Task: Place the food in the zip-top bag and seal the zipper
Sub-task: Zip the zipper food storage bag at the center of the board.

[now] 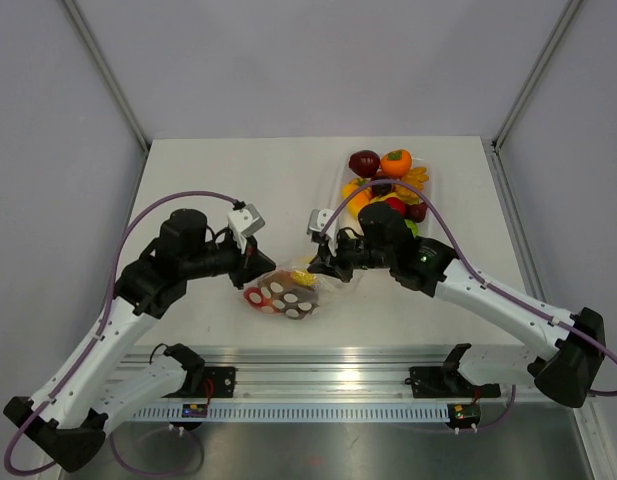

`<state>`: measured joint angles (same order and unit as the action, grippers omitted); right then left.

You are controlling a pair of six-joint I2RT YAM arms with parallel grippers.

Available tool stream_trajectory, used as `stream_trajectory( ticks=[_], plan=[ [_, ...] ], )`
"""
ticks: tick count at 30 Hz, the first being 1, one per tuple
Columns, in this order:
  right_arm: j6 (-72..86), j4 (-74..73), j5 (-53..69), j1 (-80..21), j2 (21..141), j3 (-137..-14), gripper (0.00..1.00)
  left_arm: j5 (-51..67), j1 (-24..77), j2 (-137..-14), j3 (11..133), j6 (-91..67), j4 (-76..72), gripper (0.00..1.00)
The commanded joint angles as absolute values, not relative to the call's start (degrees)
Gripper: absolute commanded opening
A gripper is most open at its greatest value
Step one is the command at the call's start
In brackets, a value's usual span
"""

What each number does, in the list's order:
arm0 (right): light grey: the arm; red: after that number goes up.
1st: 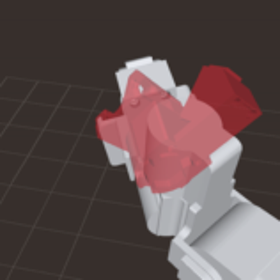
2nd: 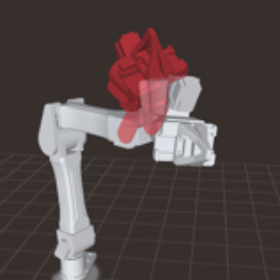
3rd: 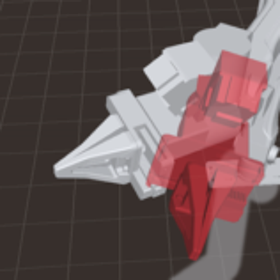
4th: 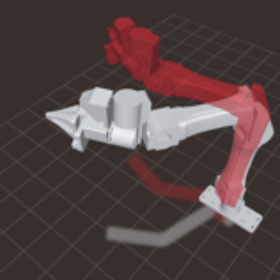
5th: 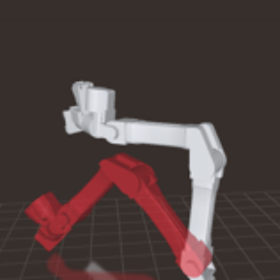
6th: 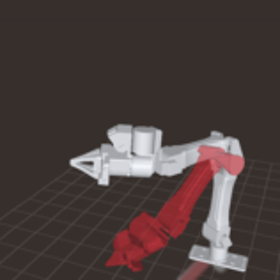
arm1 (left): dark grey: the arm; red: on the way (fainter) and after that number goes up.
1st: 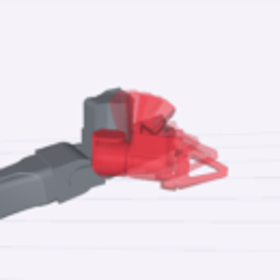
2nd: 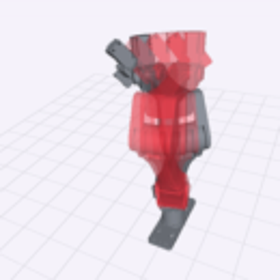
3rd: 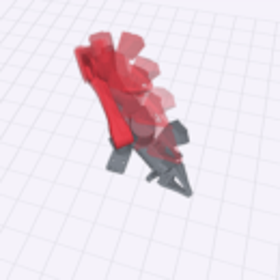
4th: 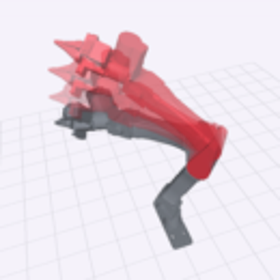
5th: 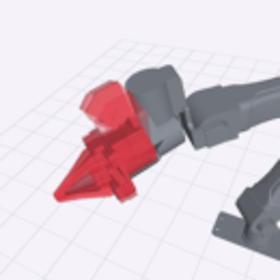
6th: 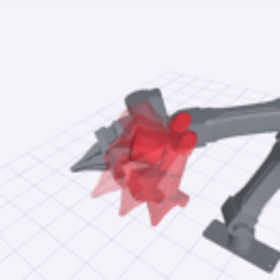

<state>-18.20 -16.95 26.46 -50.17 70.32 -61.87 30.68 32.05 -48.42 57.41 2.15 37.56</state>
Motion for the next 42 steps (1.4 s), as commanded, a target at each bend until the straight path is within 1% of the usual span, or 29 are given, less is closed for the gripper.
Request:
stream_trajectory(
  ticks=[1,5,6,7,9,10,11,13,16,20,22,30,31,33,34,36,37,38,42],
  plan=[
    [-18.6,-19.8,20.7,-49.2,68.4,-60.9,0.0,30.1,31.5,-47.5,59.4,3.3,34.8,0.0],
    [-18.7,-20.0,22.3,-49.1,69.3,-63.4,0.0,33.6,31.5,-49.6,60.5,2.6,34.4,0.0],
    [-18.7,-20.2,22.7,-49.2,69.7,-64.0,0.0,33.9,31.5,-50.3,60.8,2.0,34.5,0.11],
    [-18.7,-20.3,23.4,-49.1,70.6,-65.0,0.0,34.3,31.5,-51.5,61.7,2.0,35.2,0.5],
    [-18.7,-20.6,23.8,-49.2,71.2,-66.0,0.0,35.8,31.5,-52.6,62.3,1.8,35.3,0.79],
    [-18.7,-20.7,24.0,-49.2,71.7,-66.4,0.0,36.6,31.5,-53.0,62.6,1.7,34.9,0.91],
    [-18.6,-20.6,24.3,-49.2,71.9,-67.0,0.0,37.3,31.6,-53.9,62.7,1.4,34.5,0.94],
    [-18.7,-20.2,24.8,-49.2,71.9,-67.2,0.0,37.8,31.6,-54.8,62.8,0.8,33.7,0.94],
    [-18.6,-19.9,25.2,-49.2,71.5,-67.8,0.0,38.8,31.6,-56.5,62.8,0.9,33.1,0.91],
    [-18.9,-20.0,25.7,-49.2,70.7,-68.6,0.0,39.3,31.6,-57.4,62.3,0.4,31.6,0.83],
    [-19.0,-20.5,25.8,-49.2,70.7,-68.9,0.0,40.3,31.6,-57.6,62.1,0.3,29.7,0.82],
    [-19.0,-20.8,27.7,-49.2,71.3,-70.4,0.0,43.5,31.6,-58.8,61.9,-2.3,27.2,0.65],
    [-19.1,-20.8,27.9,-49.2,71.3,-70.4,0.0,43.8,31.6,-59.0,61.8,-2.4,27.1,0.57],
    [-18.9,-20.7,28.0,-49.1,71.5,-70.6,0.0,44.5,31.6,-59.5,61.9,-2.5,27.0,0.47],
    [-19.0,-20.6,28.3,-49.2,71.5,-70.6,0.0,44.7,31.6,-59.9,61.8,-2.4,27.1,0.35],
    [-19.0,-20.3,28.5,-49.2,71.6,-70.7,0.0,45.0,31.6,-60.2,61.8,-2.4,27.1,0.23],
    [-19.0,-20.4,28.5,-49.2,71.7,-70.7,0.0,45.0,31.6,-60.4,61.9,-2.3,27.2,0.07],
    [-18.9,-20.4,28.7,-49.2,72.0,-70.8,0.0,44.7,31.6,-60.6,61.9,-2.2,27.4,0.0],
    [-18.6,-21.2,28.6,-49.2,72.1,-71.5,0.0,40.4,31.6,-60.7,61.7,-2.4,28.3,0.0]
  ],
)
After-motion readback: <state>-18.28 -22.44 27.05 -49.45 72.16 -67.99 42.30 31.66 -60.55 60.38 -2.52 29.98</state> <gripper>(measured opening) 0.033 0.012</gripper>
